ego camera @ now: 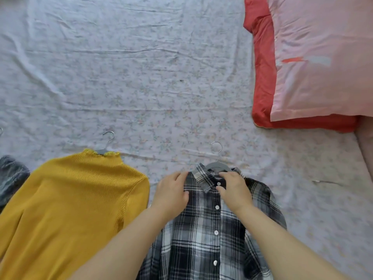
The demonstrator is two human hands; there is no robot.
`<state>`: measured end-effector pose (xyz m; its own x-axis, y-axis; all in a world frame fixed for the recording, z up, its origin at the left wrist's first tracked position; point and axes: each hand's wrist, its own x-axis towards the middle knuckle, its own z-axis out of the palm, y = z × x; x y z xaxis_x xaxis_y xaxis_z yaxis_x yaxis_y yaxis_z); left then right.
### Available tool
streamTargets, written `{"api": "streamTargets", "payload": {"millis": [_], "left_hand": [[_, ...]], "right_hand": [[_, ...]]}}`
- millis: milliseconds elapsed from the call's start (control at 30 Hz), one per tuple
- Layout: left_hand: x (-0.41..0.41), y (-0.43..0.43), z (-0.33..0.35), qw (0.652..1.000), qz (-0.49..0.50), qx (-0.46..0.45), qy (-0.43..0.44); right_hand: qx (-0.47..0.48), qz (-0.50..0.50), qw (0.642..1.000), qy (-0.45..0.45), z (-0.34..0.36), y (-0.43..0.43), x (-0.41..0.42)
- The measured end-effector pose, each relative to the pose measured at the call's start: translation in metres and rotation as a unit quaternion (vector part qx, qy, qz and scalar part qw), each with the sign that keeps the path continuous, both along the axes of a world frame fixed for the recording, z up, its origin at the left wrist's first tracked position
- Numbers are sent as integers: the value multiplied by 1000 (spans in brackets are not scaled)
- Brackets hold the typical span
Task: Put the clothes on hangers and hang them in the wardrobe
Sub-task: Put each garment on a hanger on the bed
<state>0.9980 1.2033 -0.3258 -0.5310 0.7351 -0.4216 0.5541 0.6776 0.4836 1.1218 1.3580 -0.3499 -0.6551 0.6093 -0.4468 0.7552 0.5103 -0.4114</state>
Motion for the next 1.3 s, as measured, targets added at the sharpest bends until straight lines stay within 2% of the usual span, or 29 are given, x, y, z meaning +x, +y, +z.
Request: {"api": "streamTargets", "payload": {"millis": [167,367,633,1000,1300], "left_hand": [[3,-14,10,999,-5,-30,21],[4,-39,57,999,6,-21,42],[-2,-117,132,994,49,-31,98],[-27,-325,181,965,197,-93,143],[-63,-545,185,946,264,-119,149]], "right_hand": [[-25,18,1000,-1,12,-30,18],[-28,43,999,17,63,-56,16],[-12,148,988,44,136,-112,-11],[7,334,941,64,185,-286,-92],[34,396,916,56,191,-489,-160]]}}
